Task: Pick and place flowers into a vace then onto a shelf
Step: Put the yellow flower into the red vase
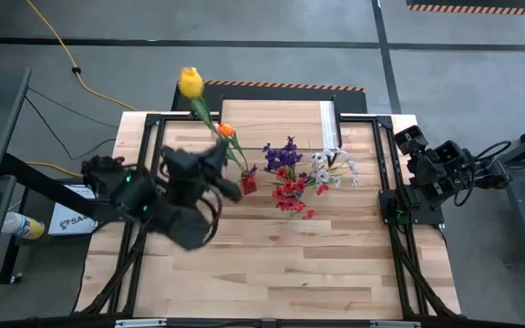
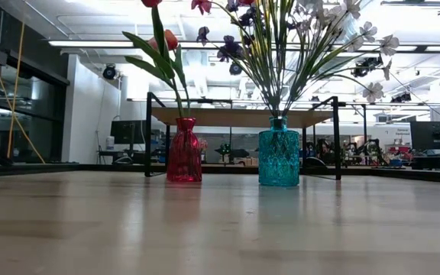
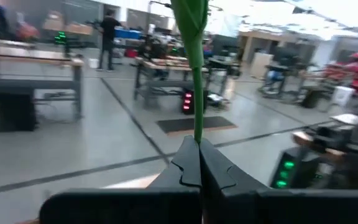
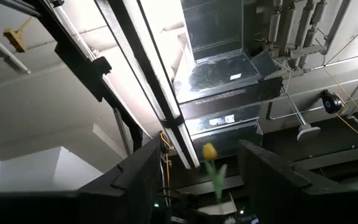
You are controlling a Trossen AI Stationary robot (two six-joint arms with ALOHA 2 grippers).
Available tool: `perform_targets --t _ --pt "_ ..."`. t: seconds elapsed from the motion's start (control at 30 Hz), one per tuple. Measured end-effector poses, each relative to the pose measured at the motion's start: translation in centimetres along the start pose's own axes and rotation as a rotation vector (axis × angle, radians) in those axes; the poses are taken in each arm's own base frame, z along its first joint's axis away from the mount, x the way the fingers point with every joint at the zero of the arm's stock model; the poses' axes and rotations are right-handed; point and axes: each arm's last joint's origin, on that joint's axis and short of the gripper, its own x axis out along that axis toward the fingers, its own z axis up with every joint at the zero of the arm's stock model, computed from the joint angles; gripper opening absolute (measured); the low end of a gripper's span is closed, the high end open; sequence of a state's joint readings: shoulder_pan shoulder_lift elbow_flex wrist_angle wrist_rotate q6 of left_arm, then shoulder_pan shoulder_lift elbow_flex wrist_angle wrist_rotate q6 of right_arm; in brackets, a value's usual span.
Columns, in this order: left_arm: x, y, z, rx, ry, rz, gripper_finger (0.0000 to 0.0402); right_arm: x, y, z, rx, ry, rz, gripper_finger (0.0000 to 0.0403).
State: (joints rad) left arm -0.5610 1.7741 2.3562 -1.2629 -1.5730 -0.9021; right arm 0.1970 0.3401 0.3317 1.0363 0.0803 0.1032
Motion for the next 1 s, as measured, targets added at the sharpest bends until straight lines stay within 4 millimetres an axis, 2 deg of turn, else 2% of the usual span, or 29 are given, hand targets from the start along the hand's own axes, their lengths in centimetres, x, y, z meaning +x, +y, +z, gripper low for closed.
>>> perform_targets --t 0.17,0.23,0.4,0.73,1.0 --pt "1.9 2.3 -0.7 0.013 0.024 0.051 0.002 0.0 0.0 0.0 0.0 0.0 0.0 0.0205" --pt "2.6 2.2 -1.5 -0.006 0.035 0.07 0.002 0.0 0.0 0.0 0.0 0.0 0.0 0.0205" --pt "3.8 2.1 -3.7 0.071 0.078 0.098 0.002 0.0 0.0 0.0 -0.054 0.0 0.0 0.0205" --pt "4.8 2.3 -7.8 0.105 0.104 0.143 0.002 0.0 -0.1 0.0 -0.061 0.002 -0.027 0.0205" --pt "5.8 4.7 -9.9 0.079 0.105 0.203 0.002 0.0 -0.1 -0.1 -0.058 0.009 -0.027 0.0205"
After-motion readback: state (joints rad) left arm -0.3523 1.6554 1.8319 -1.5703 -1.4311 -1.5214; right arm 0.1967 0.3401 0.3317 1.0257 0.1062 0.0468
